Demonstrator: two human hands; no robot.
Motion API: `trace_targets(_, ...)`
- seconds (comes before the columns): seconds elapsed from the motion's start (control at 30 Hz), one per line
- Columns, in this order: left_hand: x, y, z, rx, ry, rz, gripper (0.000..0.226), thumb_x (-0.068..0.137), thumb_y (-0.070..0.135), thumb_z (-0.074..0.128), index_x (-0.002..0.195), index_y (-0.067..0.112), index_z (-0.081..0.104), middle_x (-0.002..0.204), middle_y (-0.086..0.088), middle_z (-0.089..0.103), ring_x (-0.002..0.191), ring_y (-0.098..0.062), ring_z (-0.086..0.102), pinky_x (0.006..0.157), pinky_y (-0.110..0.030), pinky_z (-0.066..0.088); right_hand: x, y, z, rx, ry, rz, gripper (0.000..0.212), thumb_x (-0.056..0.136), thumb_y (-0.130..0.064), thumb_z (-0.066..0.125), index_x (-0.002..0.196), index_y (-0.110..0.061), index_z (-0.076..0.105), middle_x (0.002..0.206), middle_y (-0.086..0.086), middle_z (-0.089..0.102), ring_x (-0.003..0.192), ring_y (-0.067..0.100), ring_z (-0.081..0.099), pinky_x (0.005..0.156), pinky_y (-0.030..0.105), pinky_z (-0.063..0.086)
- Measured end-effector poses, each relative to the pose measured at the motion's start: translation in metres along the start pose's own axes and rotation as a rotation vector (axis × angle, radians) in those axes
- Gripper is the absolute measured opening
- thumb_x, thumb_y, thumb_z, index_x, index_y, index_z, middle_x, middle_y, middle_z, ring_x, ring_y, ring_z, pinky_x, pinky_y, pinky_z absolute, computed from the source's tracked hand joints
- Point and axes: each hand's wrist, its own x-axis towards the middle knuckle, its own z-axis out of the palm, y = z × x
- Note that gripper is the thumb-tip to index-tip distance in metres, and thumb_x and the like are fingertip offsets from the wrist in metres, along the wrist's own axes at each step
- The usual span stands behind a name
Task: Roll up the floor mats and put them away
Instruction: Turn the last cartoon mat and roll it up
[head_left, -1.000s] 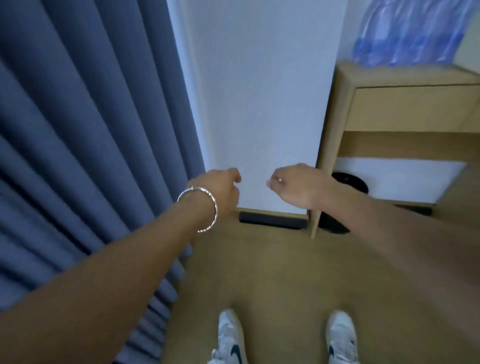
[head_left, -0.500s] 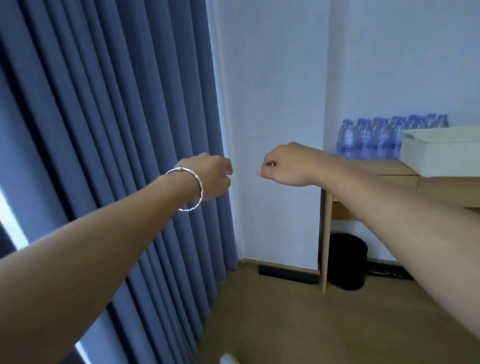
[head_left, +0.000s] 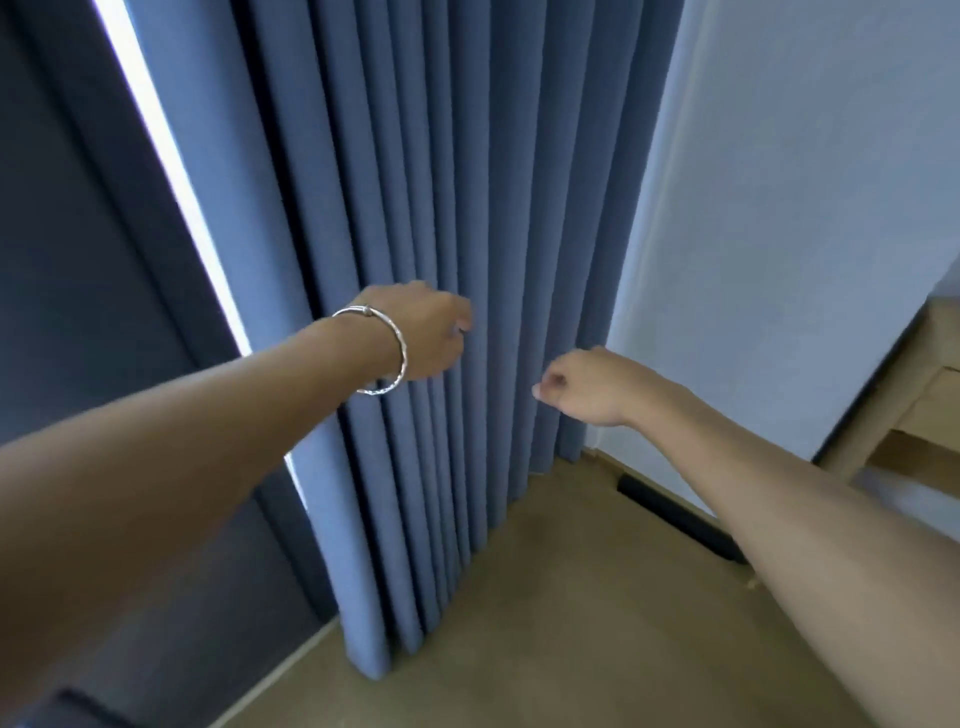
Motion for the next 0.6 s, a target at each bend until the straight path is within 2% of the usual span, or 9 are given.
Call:
trace_targets(0.13,-0.079,-0.087,-0.028,0.023,-0.08,-0.301,0.034,0.094,0.028,0.036,0.122,0.036,0.053,0.12,-0.002,0.059,0.105,-0.029,0.057,0.078,-0.03,0.04,0.019,-0.1,0.019,0.068,-0.115,-0.189,0.035,0.1,-0.042,0.036,0.091,-0.016,0.057,0.095,-0.001,0.056,0.095,0.023,0.056,0.072,0.032,0.043)
trace_targets(0.23,-0.177,-0.114,0.001,0.079,-0.161,-0.431,0.032,0.094,0.028,0.035,0.118,0.035,0.054,0.119,0.001,0.06,0.103,-0.027,0.058,0.077,-0.03,0.04,-0.007,-0.19,0.069,0.04,-0.13,-0.361,0.031,0.098,-0.035,0.036,0.079,-0.017,0.053,0.087,0.002,0.057,0.094,0.027,0.057,0.07,0.033,0.042)
trace_targets(0.37,-0.328,-0.125,0.046,0.111,-0.211,-0.574,0.033,0.093,0.027,0.034,0.117,0.038,0.054,0.121,0.002,0.059,0.105,-0.026,0.058,0.077,-0.031,0.04,-0.09,-0.295,0.161,-0.12,-0.157,-0.598,0.025,0.097,-0.037,0.039,0.094,-0.02,0.057,0.11,0.002,0.058,0.098,0.025,0.055,0.075,0.035,0.043)
trace_targets(0.5,-0.476,-0.142,0.074,0.115,-0.163,-0.702,0.032,0.094,0.031,0.038,0.121,0.035,0.054,0.123,0.001,0.059,0.107,-0.025,0.057,0.078,-0.031,0.043,-0.175,-0.376,0.231,-0.236,-0.148,-0.777,0.03,0.096,-0.035,0.042,0.107,-0.017,0.063,0.109,0.004,0.06,0.093,0.026,0.059,0.075,0.036,0.048)
trace_targets(0.6,-0.551,-0.158,0.067,0.094,-0.213,-0.813,0.034,0.095,0.033,0.039,0.127,0.035,0.051,0.127,0.004,0.057,0.112,-0.022,0.055,0.076,-0.03,0.039,-0.217,-0.424,0.238,-0.313,-0.182,-0.848,0.032,0.096,-0.033,0.043,0.11,-0.015,0.065,0.107,0.004,0.063,0.091,0.025,0.063,0.067,0.032,0.048)
